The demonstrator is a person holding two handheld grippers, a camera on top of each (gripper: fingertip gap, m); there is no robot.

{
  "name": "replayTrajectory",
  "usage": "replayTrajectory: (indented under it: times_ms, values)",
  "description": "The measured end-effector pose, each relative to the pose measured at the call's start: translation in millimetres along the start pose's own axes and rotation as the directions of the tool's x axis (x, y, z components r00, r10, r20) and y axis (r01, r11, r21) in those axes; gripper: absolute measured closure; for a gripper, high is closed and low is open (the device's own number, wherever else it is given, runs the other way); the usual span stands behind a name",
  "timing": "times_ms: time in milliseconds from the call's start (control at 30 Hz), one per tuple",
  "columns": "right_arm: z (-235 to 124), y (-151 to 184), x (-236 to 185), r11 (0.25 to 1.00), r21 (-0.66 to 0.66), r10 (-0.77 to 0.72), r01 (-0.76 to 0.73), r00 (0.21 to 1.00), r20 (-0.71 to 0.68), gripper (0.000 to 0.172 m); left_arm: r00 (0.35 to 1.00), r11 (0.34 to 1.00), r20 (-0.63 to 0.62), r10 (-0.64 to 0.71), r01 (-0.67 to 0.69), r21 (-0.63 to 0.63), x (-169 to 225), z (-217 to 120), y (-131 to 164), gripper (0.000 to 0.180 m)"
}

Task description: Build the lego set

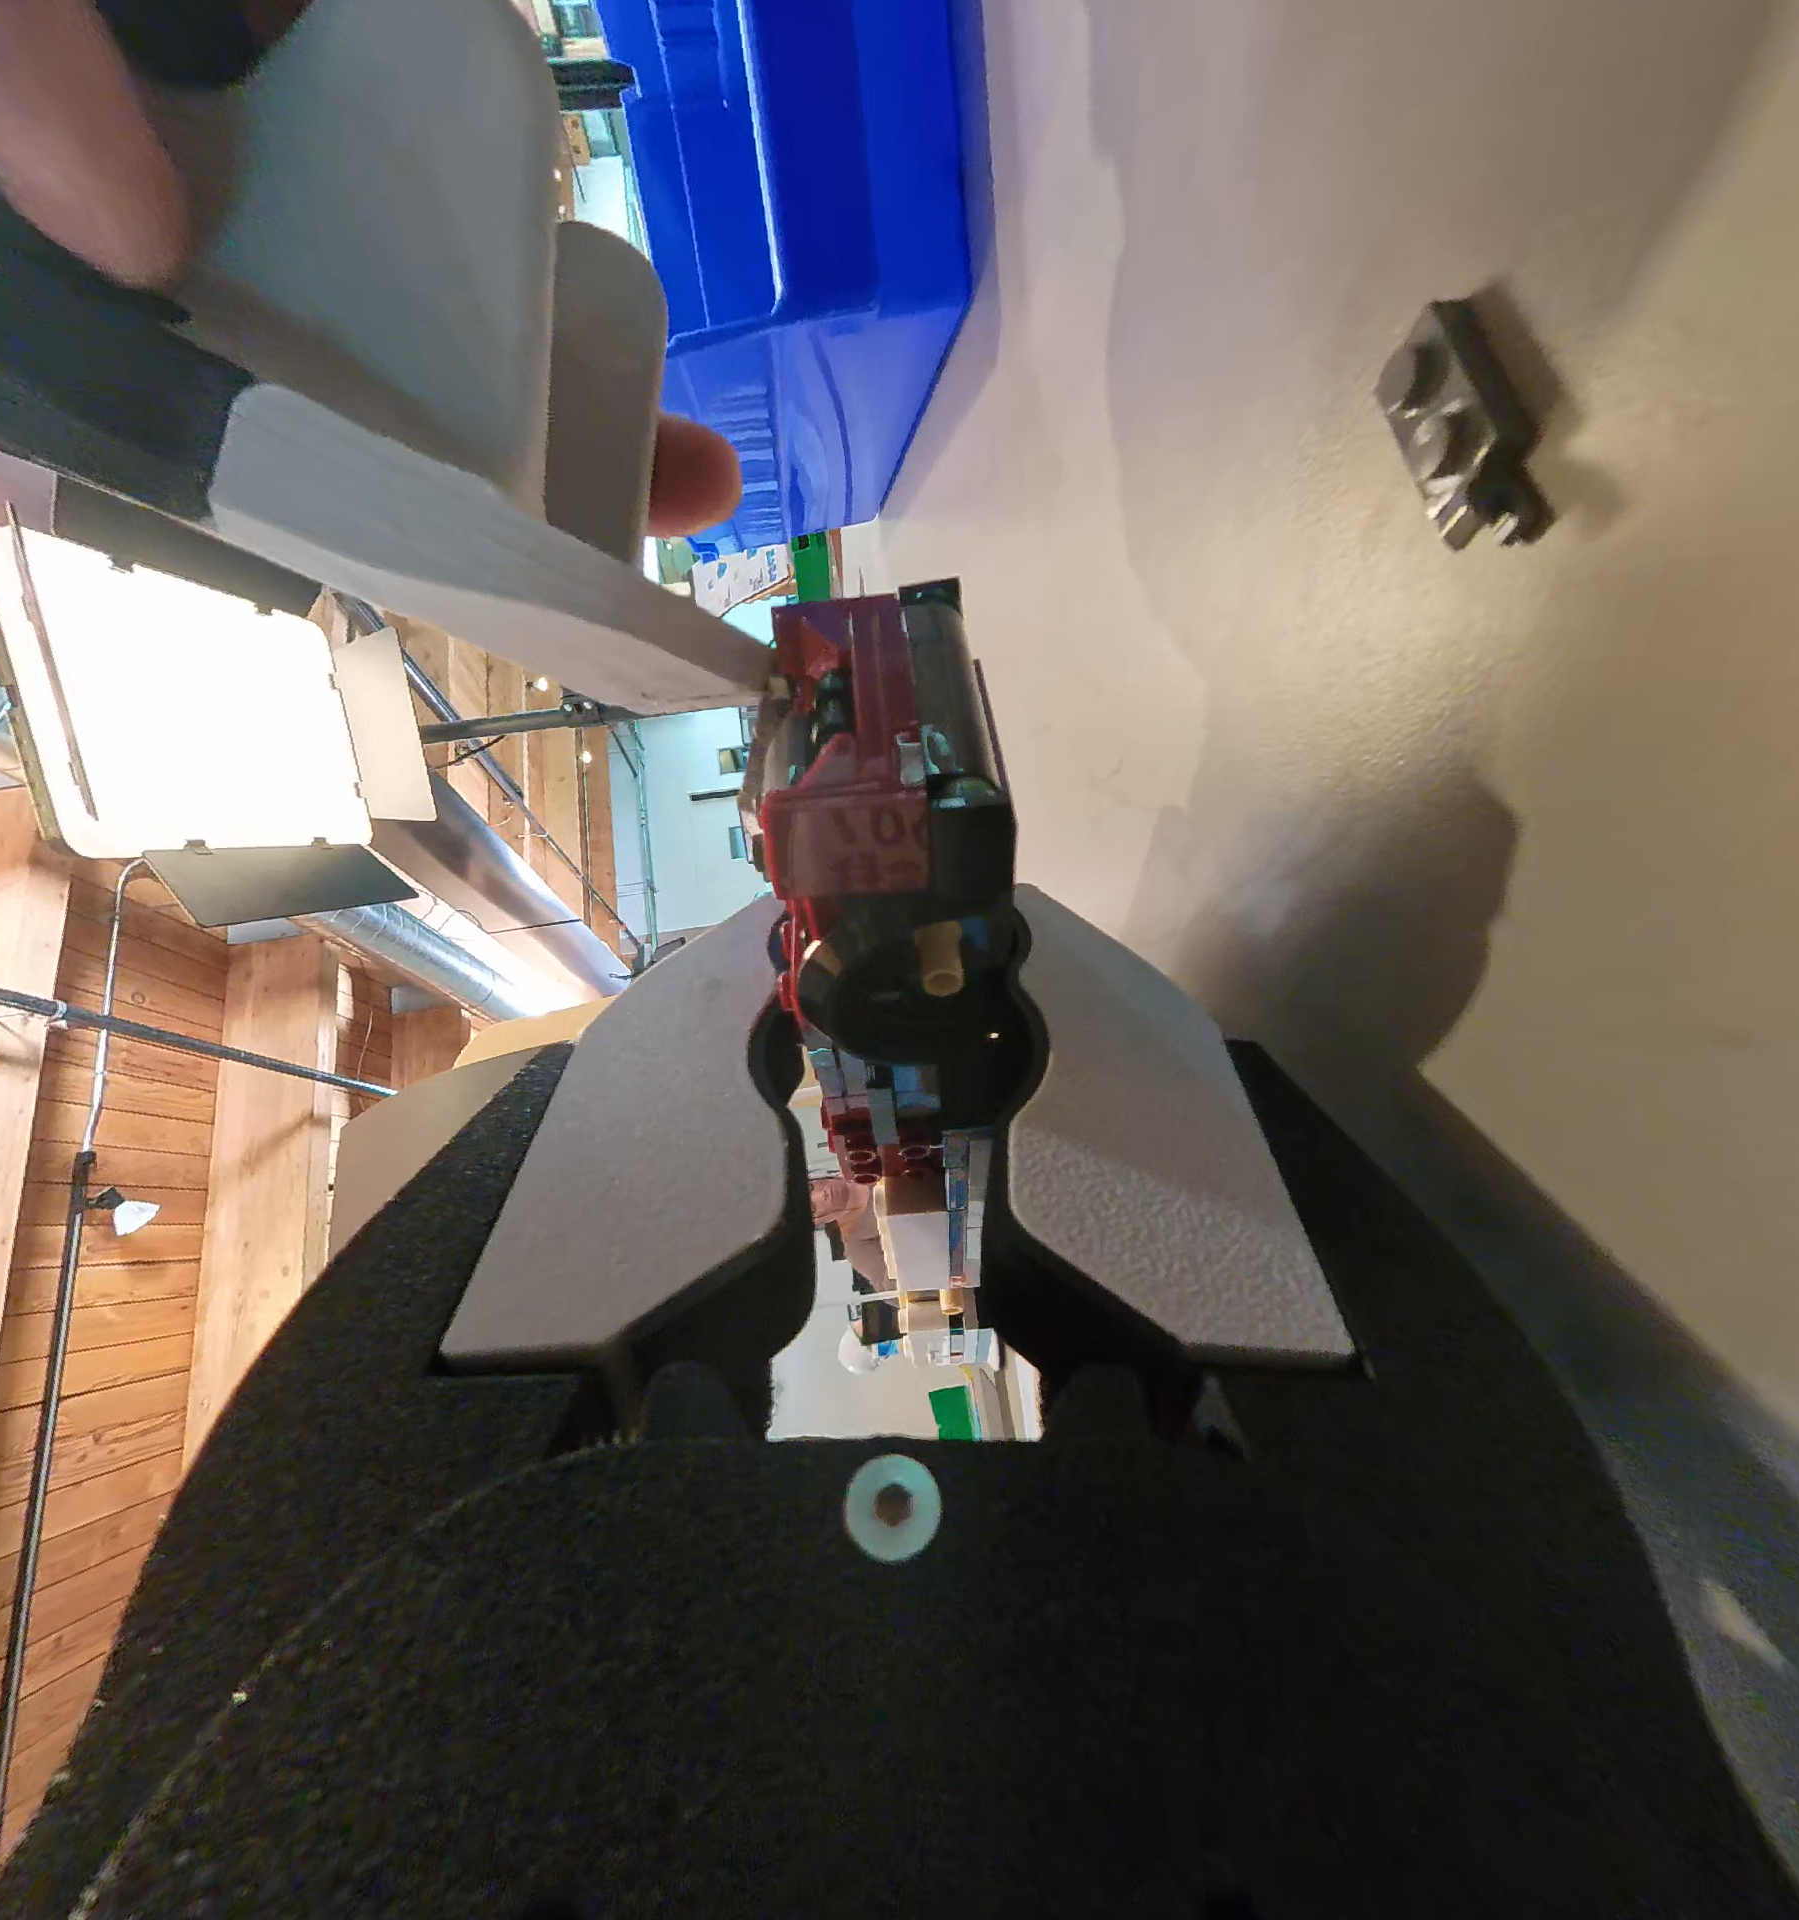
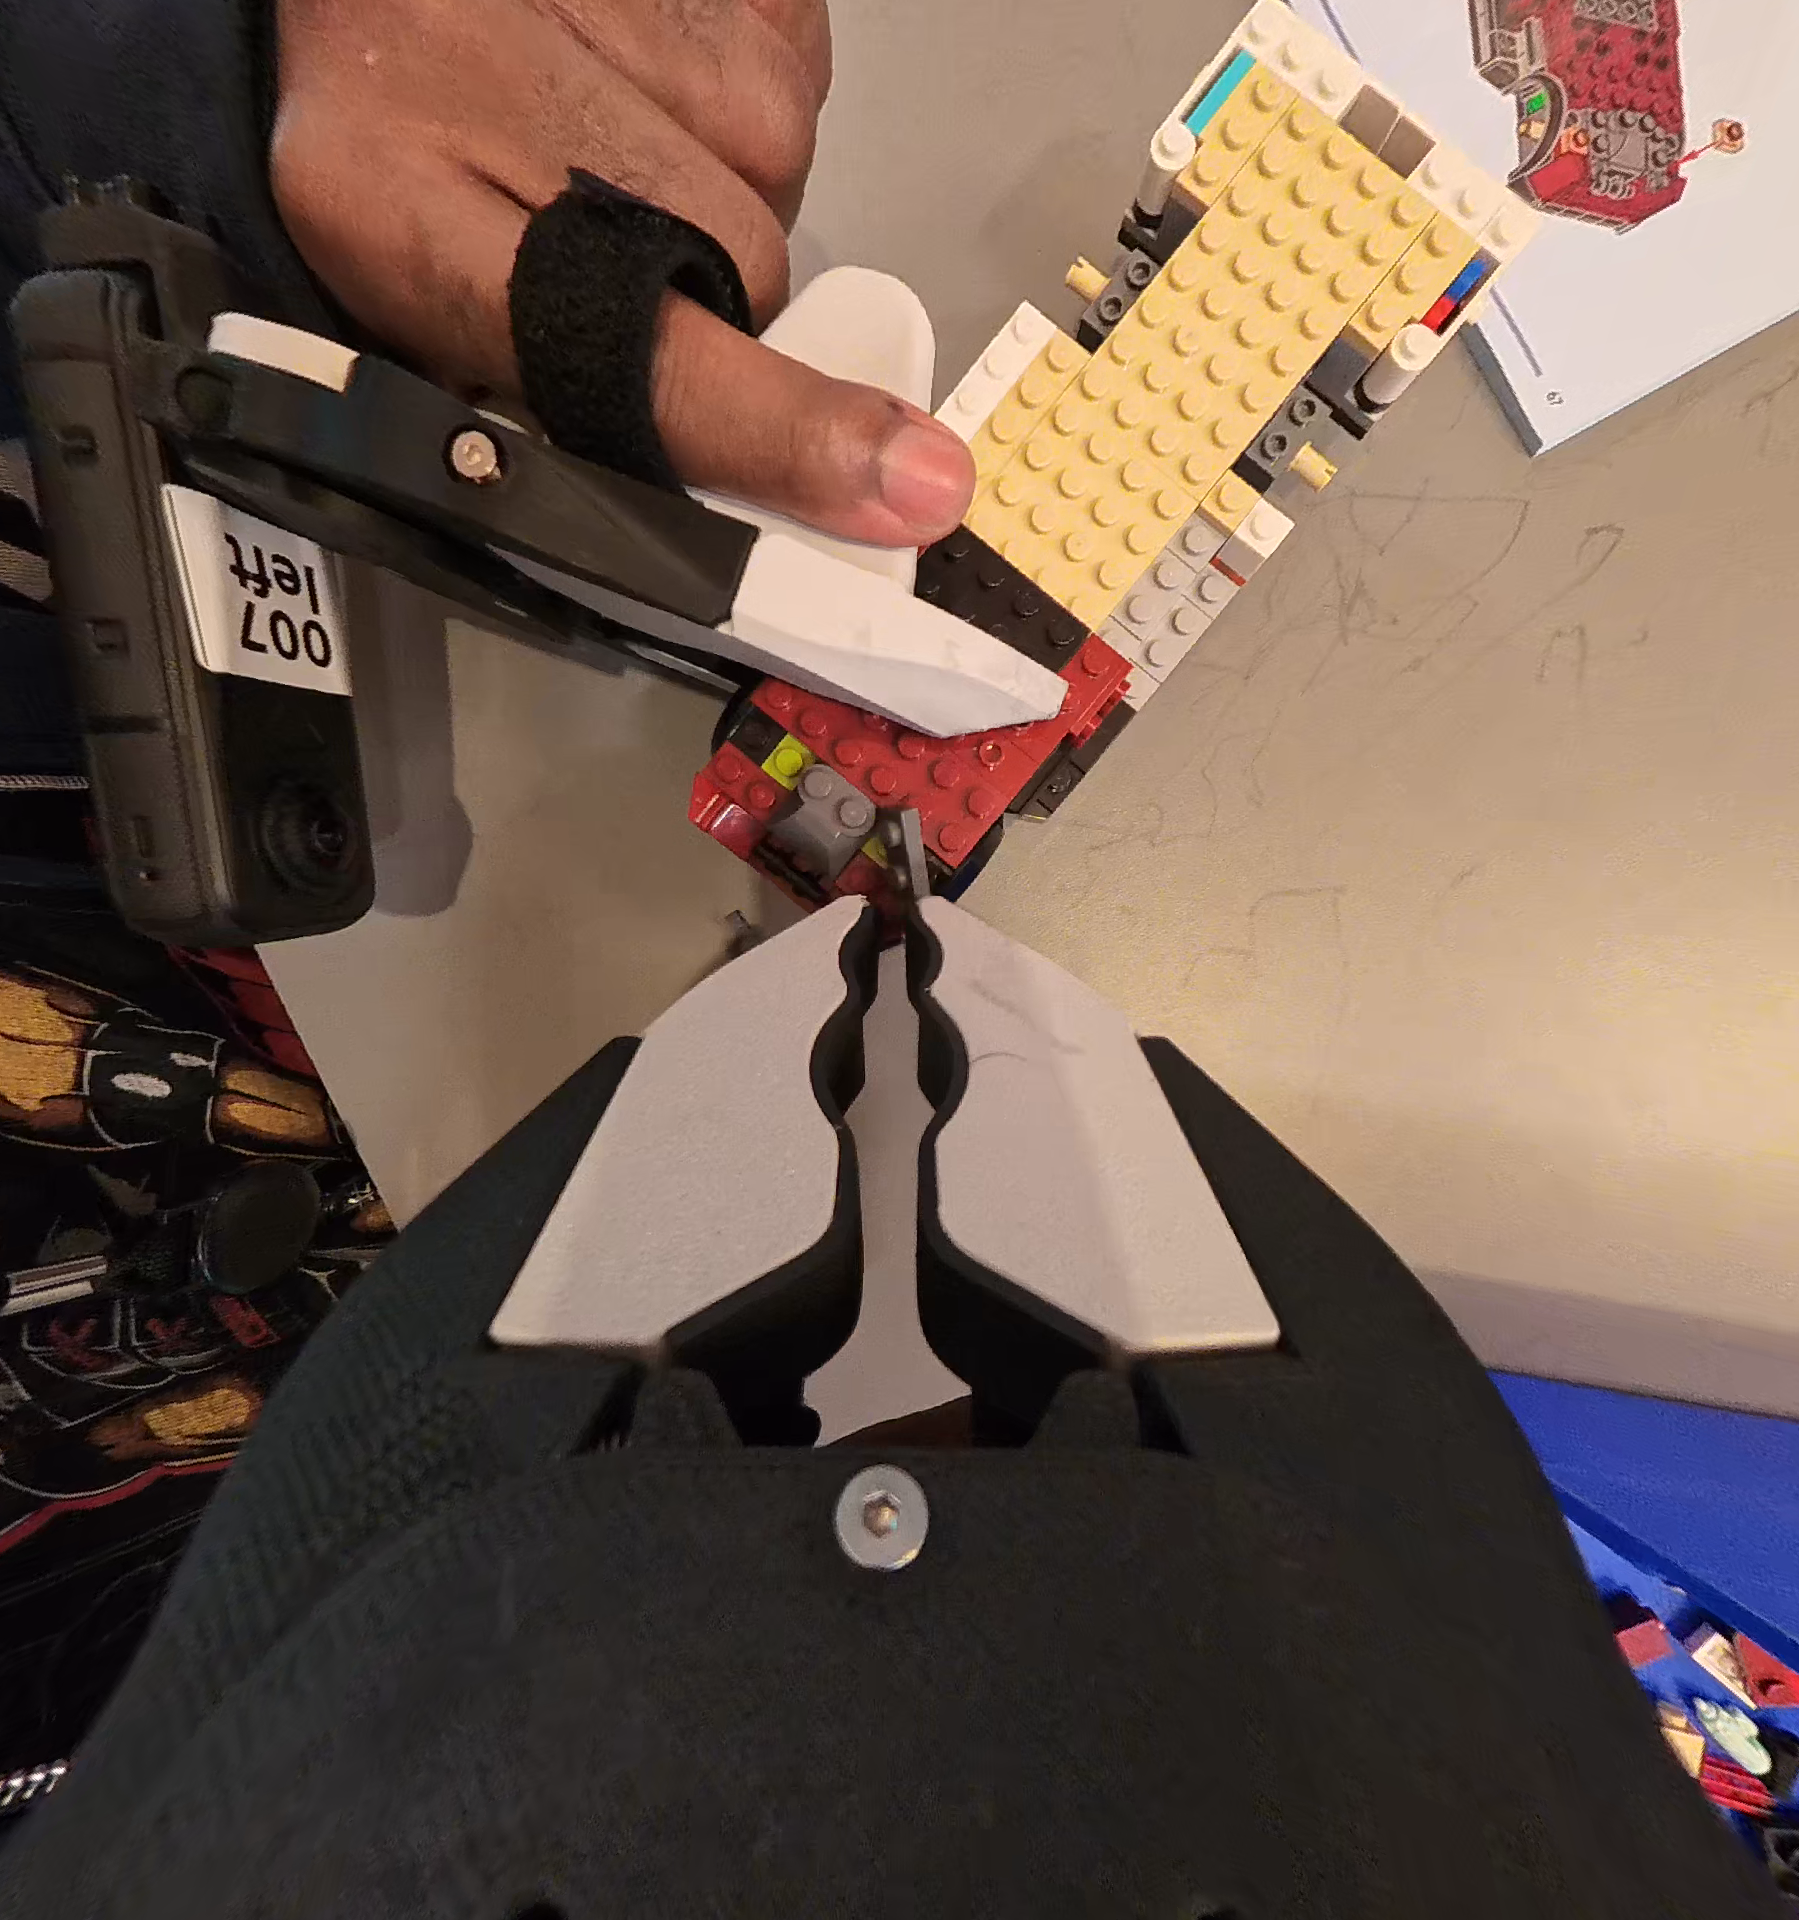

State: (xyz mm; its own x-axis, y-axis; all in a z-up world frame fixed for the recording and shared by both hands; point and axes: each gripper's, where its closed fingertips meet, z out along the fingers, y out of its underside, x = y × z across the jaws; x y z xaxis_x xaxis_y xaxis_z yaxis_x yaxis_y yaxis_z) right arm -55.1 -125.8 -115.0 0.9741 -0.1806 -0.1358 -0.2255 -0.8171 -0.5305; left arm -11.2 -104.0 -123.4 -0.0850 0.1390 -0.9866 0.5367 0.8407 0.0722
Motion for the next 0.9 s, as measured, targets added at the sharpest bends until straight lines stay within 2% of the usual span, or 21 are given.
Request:
replayTrajectory:
  times_ms: [433,600,733,800,900]
  values:
    - [-6,-12,-5,0.998,0.067,-0.020,0.018,1.000,0.022,0.171,1.000,1.000,0.025,-0.013,0.014,-0.017,-5,0,3,0.146]
    - [-16,-20,-3,0.957,0.145,-0.239,0.253,0.965,-0.103,0.168,0.999,1.000,0.025,-0.023,0.023,-0.017,-5,0,4,0.146]
    - [-20,-21,-8,0.814,0.177,-0.515,0.553,0.829,-0.218,0.162,0.999,1.000,0.028,-0.021,0.022,-0.012,-6,-1,2,0.146]
    - [-20,-20,-14,0.777,0.214,-0.558,0.592,0.805,-0.201,0.160,0.999,1.000,0.031,-0.021,0.021,-0.010,-6,-1,1,0.146]
    - [-20,-21,-13,0.771,0.233,-0.566,0.593,0.805,-0.176,0.160,0.999,1.000,0.030,-0.020,0.020,-0.006,-6,-1,-1,0.146]
